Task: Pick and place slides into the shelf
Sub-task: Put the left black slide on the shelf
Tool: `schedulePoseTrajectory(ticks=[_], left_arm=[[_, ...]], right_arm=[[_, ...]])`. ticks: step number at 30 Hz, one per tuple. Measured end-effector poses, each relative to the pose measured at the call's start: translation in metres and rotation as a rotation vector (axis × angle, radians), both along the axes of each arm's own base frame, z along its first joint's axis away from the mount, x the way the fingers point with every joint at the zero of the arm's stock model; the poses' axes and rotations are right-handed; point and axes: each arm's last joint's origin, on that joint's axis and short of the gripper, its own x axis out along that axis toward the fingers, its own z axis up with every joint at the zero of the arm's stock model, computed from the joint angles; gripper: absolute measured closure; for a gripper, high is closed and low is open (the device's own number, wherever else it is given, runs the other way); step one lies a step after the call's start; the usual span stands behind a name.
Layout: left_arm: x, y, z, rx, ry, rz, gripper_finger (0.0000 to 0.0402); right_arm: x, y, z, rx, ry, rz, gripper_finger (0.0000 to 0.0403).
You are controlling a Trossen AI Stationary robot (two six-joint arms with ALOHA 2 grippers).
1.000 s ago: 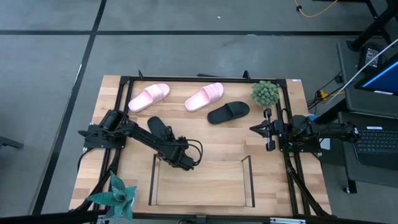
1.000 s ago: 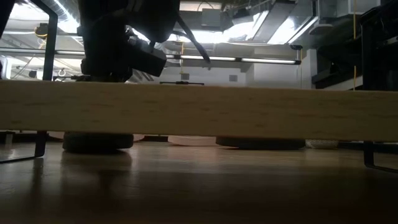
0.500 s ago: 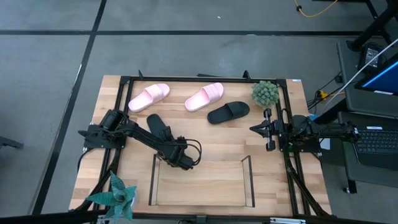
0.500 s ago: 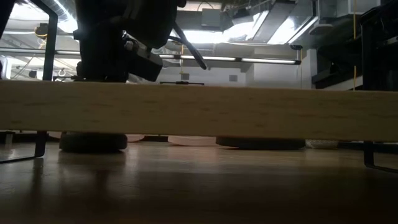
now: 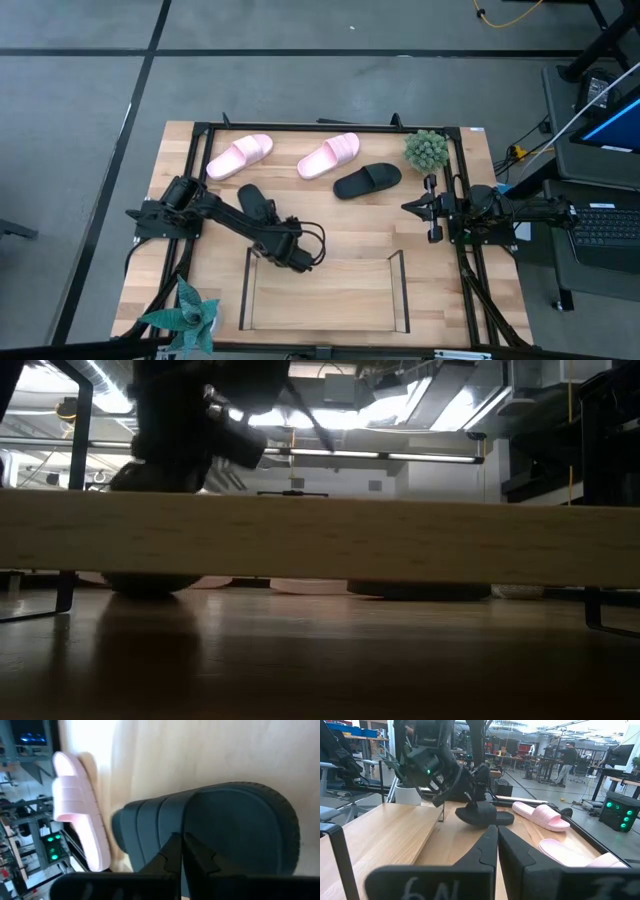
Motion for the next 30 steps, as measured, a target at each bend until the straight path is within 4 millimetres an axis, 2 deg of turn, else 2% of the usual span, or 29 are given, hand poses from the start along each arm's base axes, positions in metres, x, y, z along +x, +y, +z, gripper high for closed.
schedulePoseTrajectory(ticks=[11,22,30], left_arm=[[0.014,-0.012,0.038,0.027,-0.104,-0.049,0.0401],[0.010,-0.029,0.052,0.021,-0.116,-0.096,0.0401],[0.008,-0.032,0.058,0.099,-0.160,-0.129,0.0401]], right_arm=[[0.000,0.000,0.000,-0.001,0.000,0.000,0.0386],[0.000,0.000,0.000,-0.001,0.000,0.000,0.0386],[0.000,0.000,0.000,-0.001,0.000,0.000,0.0386]])
